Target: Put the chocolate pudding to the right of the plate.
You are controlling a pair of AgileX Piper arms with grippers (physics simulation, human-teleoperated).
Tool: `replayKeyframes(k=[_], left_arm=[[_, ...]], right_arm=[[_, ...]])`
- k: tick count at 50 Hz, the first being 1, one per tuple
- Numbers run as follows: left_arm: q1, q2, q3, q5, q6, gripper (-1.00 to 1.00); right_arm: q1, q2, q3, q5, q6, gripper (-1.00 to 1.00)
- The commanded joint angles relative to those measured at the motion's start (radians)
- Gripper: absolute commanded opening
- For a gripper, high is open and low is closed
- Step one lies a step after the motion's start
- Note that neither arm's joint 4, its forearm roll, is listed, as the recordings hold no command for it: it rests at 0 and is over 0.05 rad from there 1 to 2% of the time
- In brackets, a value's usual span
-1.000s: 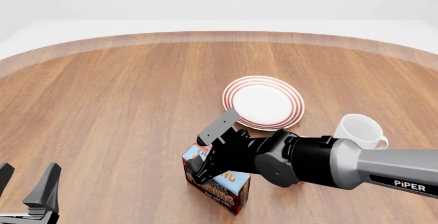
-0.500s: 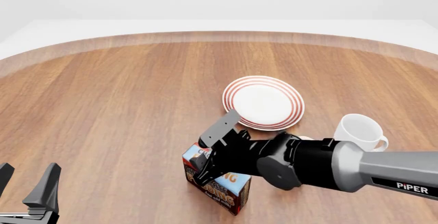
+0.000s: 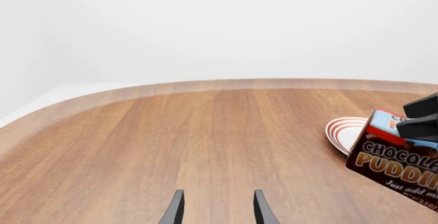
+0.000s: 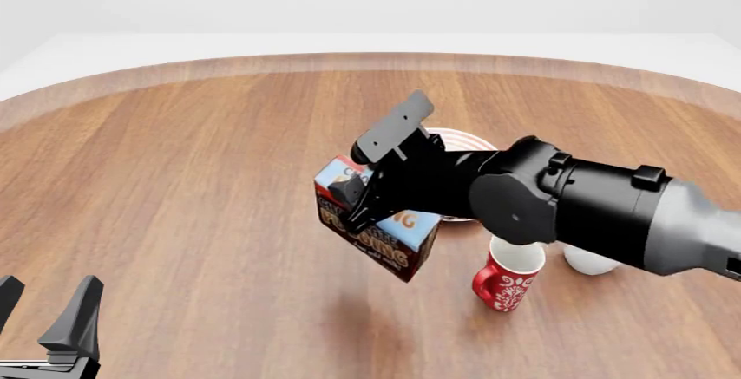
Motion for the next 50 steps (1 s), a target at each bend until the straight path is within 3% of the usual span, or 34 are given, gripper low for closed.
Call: replayKeyframes(k=[1, 9, 13, 24, 30, 33, 45, 48, 50], left_arm=[[0.000, 0.000, 0.000, 0.000, 0.000, 1.00], [0.000, 0.000, 0.000, 0.000, 0.000, 1.00], [0.000, 0.000, 0.000, 0.000, 0.000, 1.00], [0.000, 0.000, 0.000, 0.000, 0.000, 1.00], [0.000, 0.000, 0.000, 0.000, 0.000, 1.00], [0.000, 0.000, 0.000, 0.000, 0.000, 1.00], [0.000, 0.000, 0.000, 0.000, 0.000, 1.00], [0.000, 0.000, 0.000, 0.000, 0.000, 1.00], [0.000, 0.000, 0.000, 0.000, 0.000, 1.00]], right_arm=[[-0.077, -0.054, -0.225, 0.129, -0.068, -1.00], [-0.166, -0.002, -0.441, 0.184, -0.111, -1.00], [-0.205, 0.031, -0.482, 0.182, -0.120, -1.00], [-0.360, 0.131, -0.578, 0.156, -0.079, -1.00], [-0.431, 0.183, -0.599, 0.138, -0.071, -1.00], [-0.499, 0.197, -0.578, 0.117, -0.080, -1.00], [-0.646, 0.250, -0.501, 0.052, -0.079, -1.00], [-0.687, 0.281, -0.488, 0.028, -0.092, -1.00], [-0.711, 0.295, -0.479, 0.010, -0.132, -1.00]])
